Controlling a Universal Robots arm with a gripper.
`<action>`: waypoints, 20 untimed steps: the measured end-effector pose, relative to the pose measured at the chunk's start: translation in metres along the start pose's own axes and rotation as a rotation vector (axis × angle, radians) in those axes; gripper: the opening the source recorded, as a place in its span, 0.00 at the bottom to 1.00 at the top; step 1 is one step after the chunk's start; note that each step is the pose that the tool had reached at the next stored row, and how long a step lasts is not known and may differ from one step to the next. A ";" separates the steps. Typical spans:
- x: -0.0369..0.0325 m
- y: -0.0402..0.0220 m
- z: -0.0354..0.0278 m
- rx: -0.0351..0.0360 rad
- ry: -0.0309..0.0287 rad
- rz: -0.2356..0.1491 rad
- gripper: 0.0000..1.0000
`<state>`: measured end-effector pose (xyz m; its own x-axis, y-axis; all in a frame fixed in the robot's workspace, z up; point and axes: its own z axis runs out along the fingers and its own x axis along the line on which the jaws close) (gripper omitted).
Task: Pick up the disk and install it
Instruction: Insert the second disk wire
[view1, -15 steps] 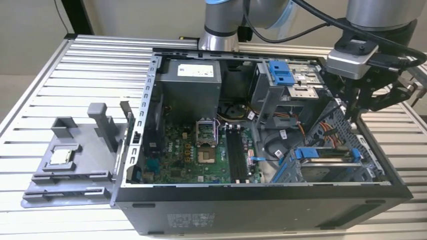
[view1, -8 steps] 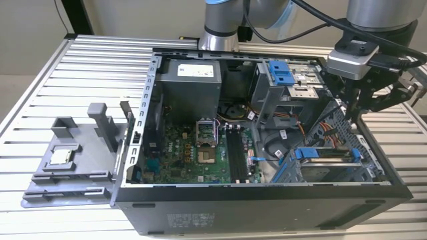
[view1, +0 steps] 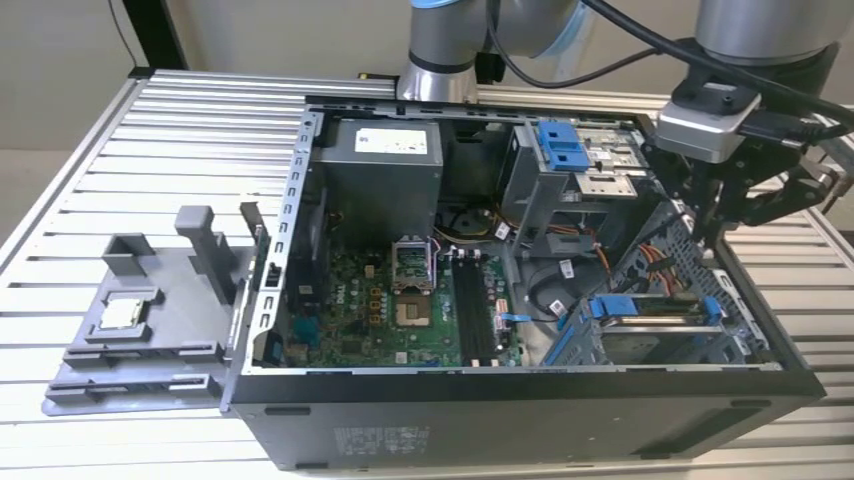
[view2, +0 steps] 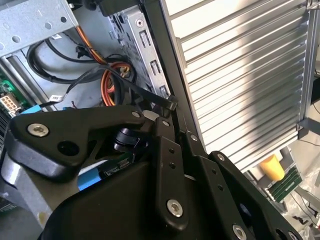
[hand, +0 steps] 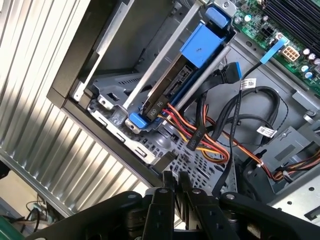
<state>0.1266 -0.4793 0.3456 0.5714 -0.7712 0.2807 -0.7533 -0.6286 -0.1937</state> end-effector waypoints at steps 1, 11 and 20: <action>0.0013 0.0011 0.0002 0.0000 -0.0001 0.000 0.00; 0.0167 0.0141 0.0021 0.0000 0.0000 0.000 0.00; 0.0210 0.0178 0.0026 0.0007 -0.0009 0.000 0.00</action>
<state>0.1260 -0.5070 0.3456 0.5713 -0.7716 0.2797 -0.7533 -0.6283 -0.1944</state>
